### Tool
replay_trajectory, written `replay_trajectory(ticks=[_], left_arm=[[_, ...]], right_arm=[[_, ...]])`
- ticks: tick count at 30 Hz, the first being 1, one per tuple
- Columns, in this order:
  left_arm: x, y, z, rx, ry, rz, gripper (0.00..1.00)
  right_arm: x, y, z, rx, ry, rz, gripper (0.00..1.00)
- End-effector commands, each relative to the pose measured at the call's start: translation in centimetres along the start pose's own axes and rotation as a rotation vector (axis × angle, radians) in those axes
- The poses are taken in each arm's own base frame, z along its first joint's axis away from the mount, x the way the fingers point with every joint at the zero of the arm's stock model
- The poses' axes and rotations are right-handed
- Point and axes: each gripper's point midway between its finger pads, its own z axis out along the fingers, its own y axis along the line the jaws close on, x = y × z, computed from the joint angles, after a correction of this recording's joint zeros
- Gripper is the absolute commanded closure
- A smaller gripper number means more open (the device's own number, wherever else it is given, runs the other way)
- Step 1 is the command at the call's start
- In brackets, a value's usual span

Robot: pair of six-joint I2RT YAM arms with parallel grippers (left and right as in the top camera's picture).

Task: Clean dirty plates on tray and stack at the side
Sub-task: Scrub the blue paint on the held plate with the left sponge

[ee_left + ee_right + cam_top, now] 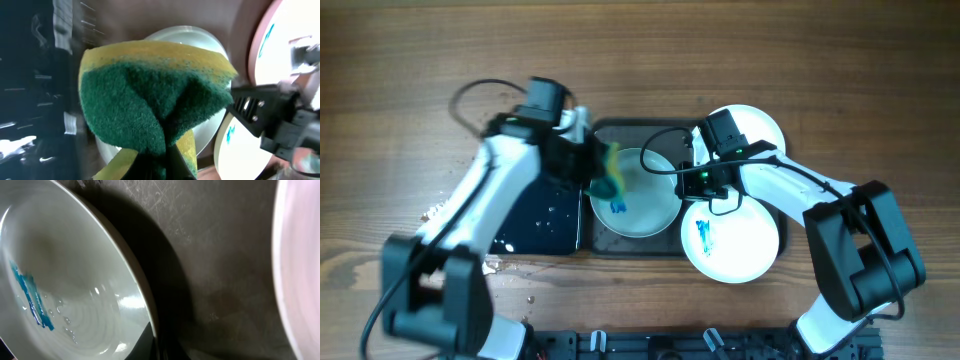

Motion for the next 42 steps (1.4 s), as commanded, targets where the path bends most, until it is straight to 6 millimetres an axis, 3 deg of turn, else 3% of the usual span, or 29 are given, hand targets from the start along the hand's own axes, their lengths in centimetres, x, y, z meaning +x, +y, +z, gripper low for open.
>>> replay_trajectory(ticks=[1,3,6,8,10,12,13,17,22,24,29,33,39,41,42], left_arm=[[2.1,-3.4,5.3,0.054,0.122,0.051,0.96],[2.6,-4.5,8.3,0.044,0.137,0.098,0.96],[2.6,-2.6,10.8,-0.059,0.137,0.059,0.96],[2.3,-0.2,11.0,-0.165,0.122,0.04,0.96],[1.9,3.2,10.2,-0.337,0.089,-0.003,0.96],[2.0,7.3,8.2,-0.553,0.062,-0.069,0.96],[2.2,8.2,7.6,-0.602,0.062,-0.086,0.96],[3.0,10.9,5.5,-0.767,0.063,-0.114,0.96],[3.4,12.2,4.0,-0.87,0.053,-0.139,0.96],[3.8,11.2,4.9,-0.8,0.096,-0.108,0.96],[5.1,1.1,10.4,-0.217,0.248,0.108,0.96],[6.1,-4.3,12.1,-0.036,0.244,0.213,0.96],[9.9,-7.5,13.2,-0.001,0.312,0.283,0.96],[10.1,-6.7,13.2,-0.058,0.309,0.243,0.96],[9.6,-5.3,13.1,-0.137,0.285,0.207,0.96]], right_arm=[[1.0,-1.0,0.8,0.033,0.038,0.008,0.96],[1.0,-1.1,0.8,0.034,0.041,0.009,0.96],[1.5,-1.3,0.7,0.043,0.06,0.018,0.96],[1.7,-1.3,0.7,0.047,0.068,0.02,0.96],[1.7,-1.3,0.7,0.047,0.068,0.021,0.96],[1.8,-1.4,0.7,0.047,0.069,0.023,0.96],[1.8,-1.4,0.7,0.048,0.07,0.023,0.96],[1.7,-1.6,0.7,0.059,0.065,0.033,0.96],[1.6,-1.5,0.7,0.057,0.062,0.032,0.96],[1.6,-1.5,0.7,0.058,0.062,0.033,0.96],[1.6,-1.5,0.7,0.057,0.061,0.036,0.96],[1.6,-1.5,0.7,0.058,0.062,0.036,0.96],[1.6,-1.5,0.7,0.057,0.062,0.039,0.96],[1.7,-1.5,0.7,0.058,0.063,0.039,0.96],[1.7,-1.5,0.7,0.059,0.066,0.041,0.96]])
